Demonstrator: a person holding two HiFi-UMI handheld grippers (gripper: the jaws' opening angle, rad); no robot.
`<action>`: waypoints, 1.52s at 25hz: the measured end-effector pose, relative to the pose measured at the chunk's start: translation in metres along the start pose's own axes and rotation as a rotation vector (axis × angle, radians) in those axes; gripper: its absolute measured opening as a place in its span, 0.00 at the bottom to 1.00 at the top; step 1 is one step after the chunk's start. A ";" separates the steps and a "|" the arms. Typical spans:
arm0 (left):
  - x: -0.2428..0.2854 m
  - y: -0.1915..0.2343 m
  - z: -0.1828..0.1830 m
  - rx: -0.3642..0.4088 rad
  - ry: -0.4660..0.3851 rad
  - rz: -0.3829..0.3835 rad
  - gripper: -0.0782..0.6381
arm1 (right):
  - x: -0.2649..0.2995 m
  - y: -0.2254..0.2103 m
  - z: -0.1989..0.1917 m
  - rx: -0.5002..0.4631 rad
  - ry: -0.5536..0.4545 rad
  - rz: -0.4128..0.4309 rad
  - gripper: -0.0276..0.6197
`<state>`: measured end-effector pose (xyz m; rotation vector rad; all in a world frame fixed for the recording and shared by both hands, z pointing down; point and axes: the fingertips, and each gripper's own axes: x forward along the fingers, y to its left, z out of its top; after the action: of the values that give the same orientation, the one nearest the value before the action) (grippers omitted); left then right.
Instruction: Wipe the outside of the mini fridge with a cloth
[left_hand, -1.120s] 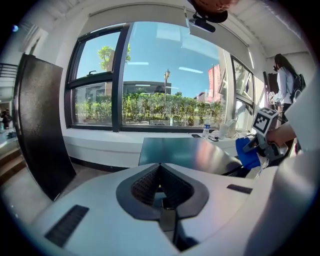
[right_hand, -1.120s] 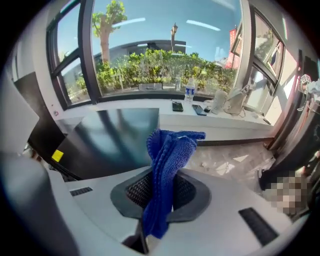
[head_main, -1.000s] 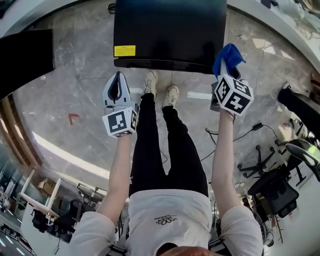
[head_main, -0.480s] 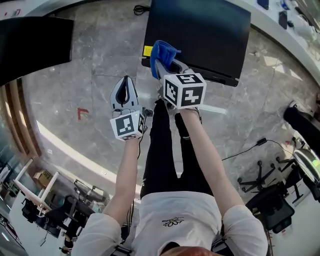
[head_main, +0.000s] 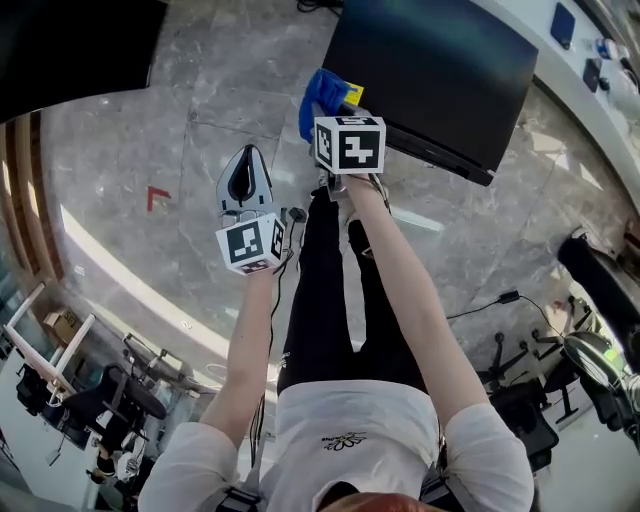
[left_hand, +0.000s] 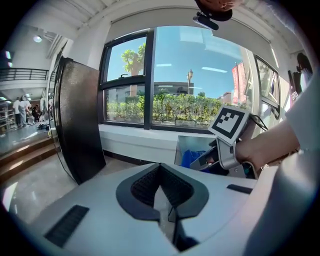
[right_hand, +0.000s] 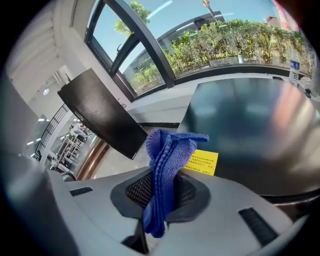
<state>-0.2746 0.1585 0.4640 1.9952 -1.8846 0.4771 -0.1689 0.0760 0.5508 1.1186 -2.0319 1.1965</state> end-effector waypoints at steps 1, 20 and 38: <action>-0.002 -0.003 0.000 -0.008 0.001 0.000 0.12 | -0.002 -0.004 -0.001 0.000 -0.004 0.002 0.16; 0.008 -0.100 0.011 0.059 0.000 -0.187 0.12 | -0.085 -0.115 -0.036 0.106 -0.018 -0.129 0.16; 0.012 -0.180 0.004 0.148 0.053 -0.324 0.12 | -0.184 -0.246 -0.078 0.171 -0.003 -0.279 0.16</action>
<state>-0.0943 0.1549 0.4614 2.3029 -1.4927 0.5829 0.1391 0.1503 0.5572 1.4321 -1.7294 1.2392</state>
